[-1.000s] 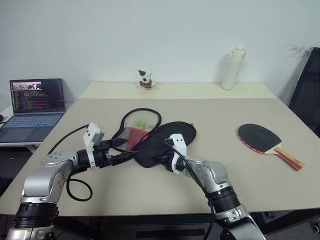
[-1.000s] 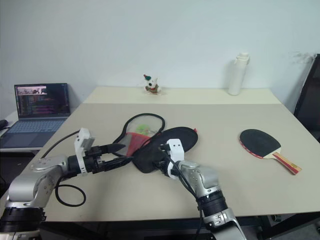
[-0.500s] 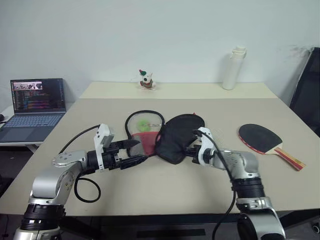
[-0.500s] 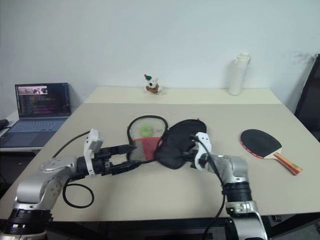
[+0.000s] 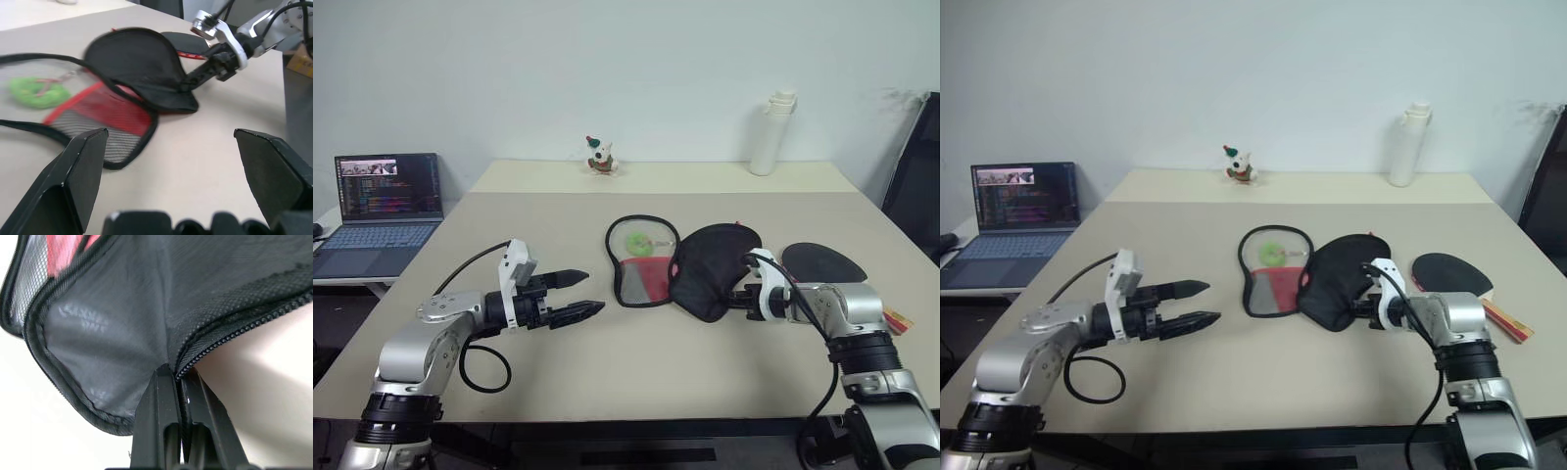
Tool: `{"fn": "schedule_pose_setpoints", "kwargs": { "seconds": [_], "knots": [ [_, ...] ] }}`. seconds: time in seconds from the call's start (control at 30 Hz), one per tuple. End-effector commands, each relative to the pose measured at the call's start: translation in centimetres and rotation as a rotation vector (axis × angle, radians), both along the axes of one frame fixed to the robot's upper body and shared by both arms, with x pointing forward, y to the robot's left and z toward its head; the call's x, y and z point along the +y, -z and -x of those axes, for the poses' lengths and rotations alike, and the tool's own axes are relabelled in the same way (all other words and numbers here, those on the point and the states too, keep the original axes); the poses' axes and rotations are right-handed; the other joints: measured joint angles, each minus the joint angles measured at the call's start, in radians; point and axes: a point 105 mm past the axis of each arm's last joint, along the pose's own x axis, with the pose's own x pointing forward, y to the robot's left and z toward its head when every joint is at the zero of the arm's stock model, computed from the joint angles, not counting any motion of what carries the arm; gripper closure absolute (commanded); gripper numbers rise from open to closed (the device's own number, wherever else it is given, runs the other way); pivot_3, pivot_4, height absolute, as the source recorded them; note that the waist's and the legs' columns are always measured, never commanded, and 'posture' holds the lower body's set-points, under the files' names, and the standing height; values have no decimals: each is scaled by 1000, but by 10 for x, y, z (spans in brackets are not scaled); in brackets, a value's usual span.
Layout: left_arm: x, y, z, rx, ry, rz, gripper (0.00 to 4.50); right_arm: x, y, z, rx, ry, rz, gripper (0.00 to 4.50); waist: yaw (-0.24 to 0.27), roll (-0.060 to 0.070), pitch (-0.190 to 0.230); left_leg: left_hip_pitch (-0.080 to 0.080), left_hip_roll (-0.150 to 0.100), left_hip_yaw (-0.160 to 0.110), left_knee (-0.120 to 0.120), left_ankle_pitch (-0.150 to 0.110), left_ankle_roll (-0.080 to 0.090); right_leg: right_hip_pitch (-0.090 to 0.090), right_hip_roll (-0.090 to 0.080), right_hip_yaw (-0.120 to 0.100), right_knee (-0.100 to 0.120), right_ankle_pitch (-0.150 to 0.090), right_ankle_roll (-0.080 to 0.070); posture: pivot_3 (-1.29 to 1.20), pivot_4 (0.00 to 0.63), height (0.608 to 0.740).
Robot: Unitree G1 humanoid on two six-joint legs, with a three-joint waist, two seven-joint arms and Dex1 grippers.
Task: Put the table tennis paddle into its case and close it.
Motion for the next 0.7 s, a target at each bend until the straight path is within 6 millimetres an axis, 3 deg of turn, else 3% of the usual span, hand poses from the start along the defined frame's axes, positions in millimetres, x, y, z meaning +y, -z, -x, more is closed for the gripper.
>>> {"fn": "schedule_pose_setpoints", "kwargs": {
  "seconds": [0.03,0.37,0.7],
  "knots": [
    [0,-12,-1,-57,17,-14,0,-15,-3,-3,-14,-16,66,4486,0,0,0,0,0,0,0,0,0,0,0,0,0,0,0,0,150,740],
    [-6,-8,0,-54,34,-20,0,-39,-25,-31,-81,59,83,4486,0,0,0,0,0,1,1,0,0,0,0,1,0,1,0,0,150,740],
    [-10,-6,1,-49,39,-16,0,-55,-30,-43,-90,121,91,4486,0,0,0,0,0,2,0,0,0,0,0,1,0,2,-3,0,150,740]
  ]
}}
